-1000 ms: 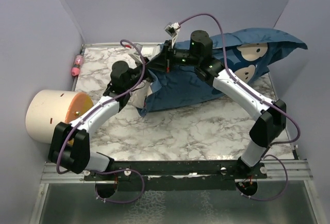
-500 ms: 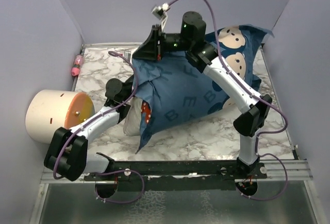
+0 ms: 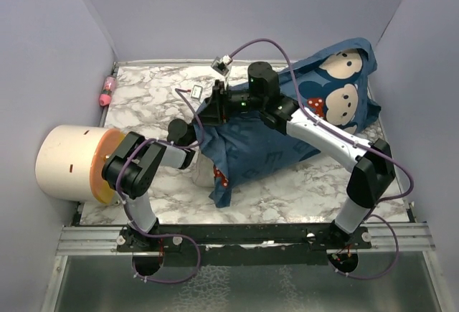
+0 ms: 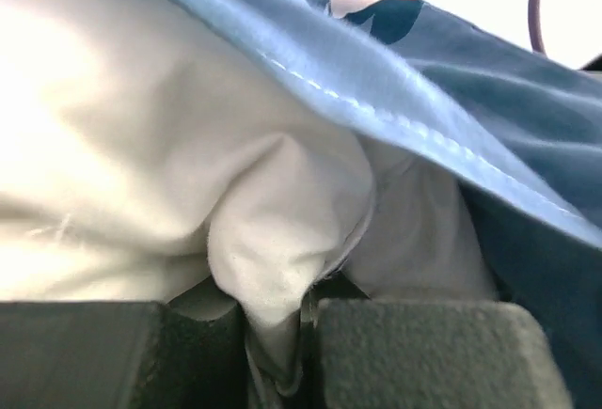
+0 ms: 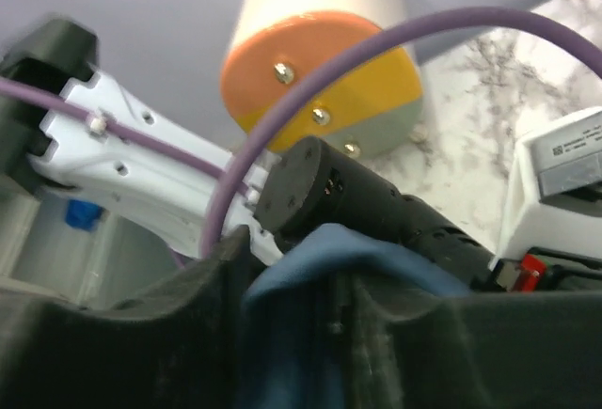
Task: Put the pillow into the pillowcase
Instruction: Stuff the pillow into the pillowcase.
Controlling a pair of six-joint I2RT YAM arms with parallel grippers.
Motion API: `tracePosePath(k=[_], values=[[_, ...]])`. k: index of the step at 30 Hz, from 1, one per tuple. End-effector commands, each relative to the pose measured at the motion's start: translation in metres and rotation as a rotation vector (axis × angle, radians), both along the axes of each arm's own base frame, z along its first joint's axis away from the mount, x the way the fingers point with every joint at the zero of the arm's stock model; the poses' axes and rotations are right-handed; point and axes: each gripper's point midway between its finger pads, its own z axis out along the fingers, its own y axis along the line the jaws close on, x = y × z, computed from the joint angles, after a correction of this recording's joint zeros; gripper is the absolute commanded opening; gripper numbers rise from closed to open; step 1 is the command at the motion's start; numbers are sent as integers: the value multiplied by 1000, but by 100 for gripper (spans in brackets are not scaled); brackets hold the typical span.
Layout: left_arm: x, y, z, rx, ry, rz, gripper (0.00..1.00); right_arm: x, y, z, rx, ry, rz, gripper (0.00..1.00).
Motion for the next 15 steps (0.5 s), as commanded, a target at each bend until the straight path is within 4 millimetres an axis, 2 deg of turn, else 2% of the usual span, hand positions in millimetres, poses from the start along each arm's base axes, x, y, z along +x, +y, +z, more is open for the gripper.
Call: tracePosePath(k=[1,5,7,9,11,13,15], values=[[-22,-13,-25,-10,25,-97,0,-22,-28,36,105,-129,61,51],[-16,-3,-37,8,58,-45,0,-27,-83,74,120,-286,-87,84],[-11,0,-40,11,73,-23,1,-31,-103,84,101,-347,-173,92],[-4,1,-43,17,86,4,5,-37,-123,93,89,-391,-245,96],[3,1,-44,30,97,24,10,-42,-139,93,74,-414,-307,100],[8,1,-45,50,102,43,18,-44,-151,85,49,-421,-358,100],[14,2,-46,80,108,64,26,-45,-156,64,-3,-402,-362,100]])
